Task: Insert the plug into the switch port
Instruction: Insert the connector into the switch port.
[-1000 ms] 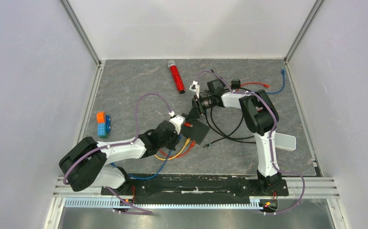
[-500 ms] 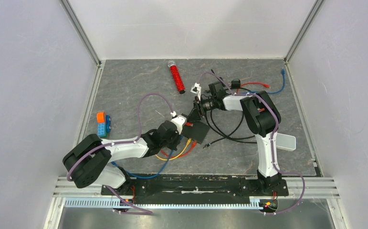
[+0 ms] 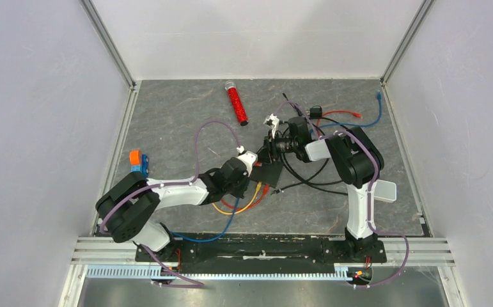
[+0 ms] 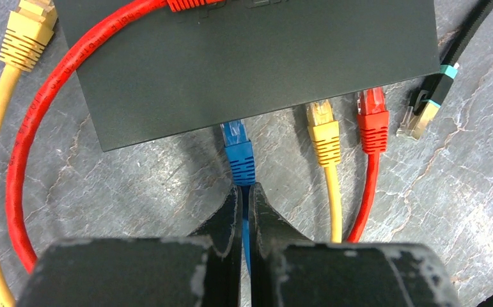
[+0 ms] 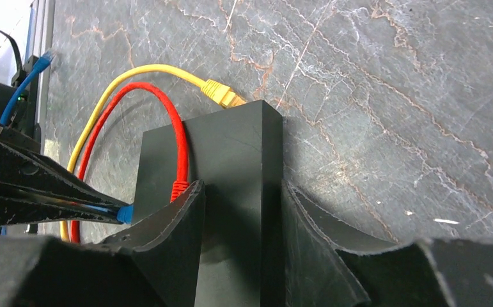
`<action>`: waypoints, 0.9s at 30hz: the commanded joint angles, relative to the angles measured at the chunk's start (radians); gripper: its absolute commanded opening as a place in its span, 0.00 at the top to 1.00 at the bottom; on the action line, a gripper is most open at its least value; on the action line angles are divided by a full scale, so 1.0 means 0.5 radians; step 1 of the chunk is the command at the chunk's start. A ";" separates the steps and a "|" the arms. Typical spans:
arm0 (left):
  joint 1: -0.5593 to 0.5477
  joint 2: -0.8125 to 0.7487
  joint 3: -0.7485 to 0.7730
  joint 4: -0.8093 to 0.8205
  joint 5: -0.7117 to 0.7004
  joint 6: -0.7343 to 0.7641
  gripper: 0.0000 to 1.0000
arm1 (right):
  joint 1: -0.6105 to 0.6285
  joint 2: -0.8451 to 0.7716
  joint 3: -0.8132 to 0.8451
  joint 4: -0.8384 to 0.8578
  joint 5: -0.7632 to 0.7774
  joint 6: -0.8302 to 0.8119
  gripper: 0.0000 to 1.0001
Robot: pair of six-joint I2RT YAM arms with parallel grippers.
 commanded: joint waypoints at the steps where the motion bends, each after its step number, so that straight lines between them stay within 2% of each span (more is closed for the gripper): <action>1: 0.059 0.133 0.137 0.316 -0.500 -0.043 0.98 | 0.204 0.114 -0.283 -0.399 -0.229 0.251 0.55; 5: 0.059 0.116 0.184 0.324 -0.571 -0.198 0.98 | 0.226 0.093 -0.348 -0.375 -0.166 0.301 0.57; 11: 0.056 -0.025 0.045 0.472 -0.631 -0.545 0.98 | 0.228 -0.001 -0.585 -0.057 -0.088 0.550 0.57; 18: 0.008 0.201 0.094 0.742 -0.567 -0.326 0.98 | 0.276 0.010 -0.754 0.373 -0.107 0.887 0.59; 22: -0.033 0.332 0.116 0.992 -0.546 -0.088 0.98 | 0.334 0.027 -0.786 0.480 -0.120 0.977 0.59; 27: -0.023 0.410 0.185 1.075 -0.595 0.127 0.98 | 0.388 0.072 -0.801 0.575 -0.155 1.050 0.60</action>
